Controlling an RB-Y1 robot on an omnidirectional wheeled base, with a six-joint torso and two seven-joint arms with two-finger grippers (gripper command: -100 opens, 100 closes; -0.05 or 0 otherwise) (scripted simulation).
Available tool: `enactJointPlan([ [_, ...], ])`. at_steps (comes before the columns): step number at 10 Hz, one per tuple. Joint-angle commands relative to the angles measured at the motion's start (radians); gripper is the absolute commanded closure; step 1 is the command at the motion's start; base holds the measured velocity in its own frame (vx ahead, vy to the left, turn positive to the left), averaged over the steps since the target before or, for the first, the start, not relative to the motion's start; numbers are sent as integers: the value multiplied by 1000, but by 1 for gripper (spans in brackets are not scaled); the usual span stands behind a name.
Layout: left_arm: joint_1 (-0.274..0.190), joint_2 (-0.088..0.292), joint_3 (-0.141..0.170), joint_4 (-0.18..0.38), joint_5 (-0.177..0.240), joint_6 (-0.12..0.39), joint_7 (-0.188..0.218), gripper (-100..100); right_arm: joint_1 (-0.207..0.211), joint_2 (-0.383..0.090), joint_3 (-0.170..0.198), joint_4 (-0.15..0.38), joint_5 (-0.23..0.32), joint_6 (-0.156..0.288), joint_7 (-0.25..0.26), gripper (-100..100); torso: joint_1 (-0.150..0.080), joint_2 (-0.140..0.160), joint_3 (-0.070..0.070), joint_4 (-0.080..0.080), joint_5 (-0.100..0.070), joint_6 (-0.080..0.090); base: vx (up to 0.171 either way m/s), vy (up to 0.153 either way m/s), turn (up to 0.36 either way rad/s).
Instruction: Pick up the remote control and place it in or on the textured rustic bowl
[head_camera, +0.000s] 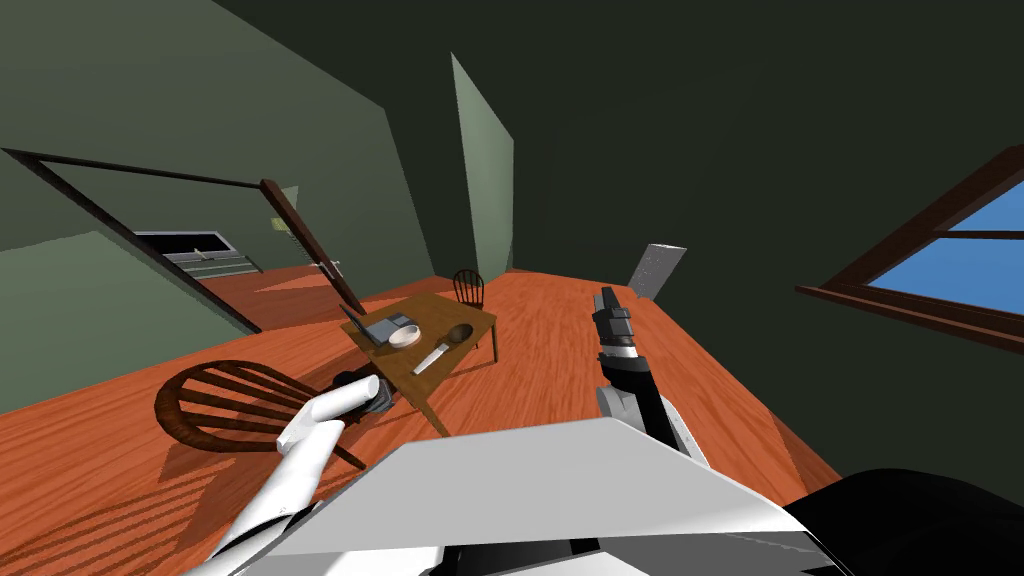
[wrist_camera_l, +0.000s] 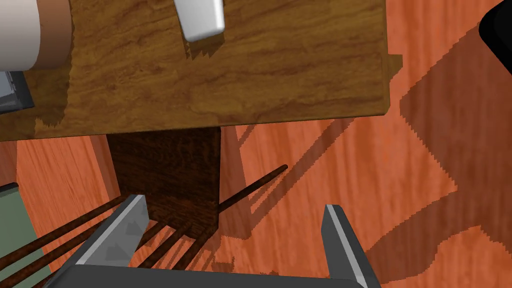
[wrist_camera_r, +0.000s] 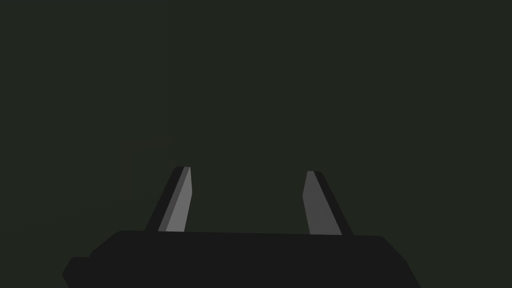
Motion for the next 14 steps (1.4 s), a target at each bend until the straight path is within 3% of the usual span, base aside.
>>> enactJointPlan([
  [1, -5, 2, 10, 27, 4, 37, 14, -100, 0, 0, 0, 0, 0, 0, 0, 0, 0, 0, 0, 0, 0, 0, 234, -6, -33],
  [3, -20, 10, 39, 94, 22, 101, 45, -100, 0, 0, 0, 0, 0, 0, 0, 0, 0, 4, 2, 0, 0, 0, 235, -8, -89],
  [5, -25, 12, 53, 127, 29, 138, 60, -100, 0, 0, 0, 0, 0, 0, 0, 0, 1, 3, 1, 0, 0, -1, 223, 7, -54],
  [8, -32, 16, 86, 206, 49, 212, 97, -100, 0, 0, 0, 0, 0, 0, 0, 0, 0, -3, -2, -1, 0, 0, 320, 7, -89],
  [11, -25, 10, 107, 273, 62, 261, 125, -100, 0, 0, 0, 0, 0, 0, 0, 0, 3, -1, -1, -1, 1, 0, 284, 60, -72],
  [12, -33, 18, 104, 267, 61, 247, 114, -100, 0, 0, 0, 0, 0, 0, 0, 0, 4, 0, 0, 0, 1, 0, 115, 32, -17],
  [13, -34, 18, 104, 270, 62, 252, 116, 0, 0, 0, 0, 0, 0, 0, 0, 0, 2, 8, 4, 1, 0, -1, 22, 6, 1],
  [14, -33, 3, 99, 292, 58, 216, 111, -100, 0, 0, 0, 0, 0, 0, 0, 0, 0, 14, 7, 2, 0, -1, 25, 26, 33],
])
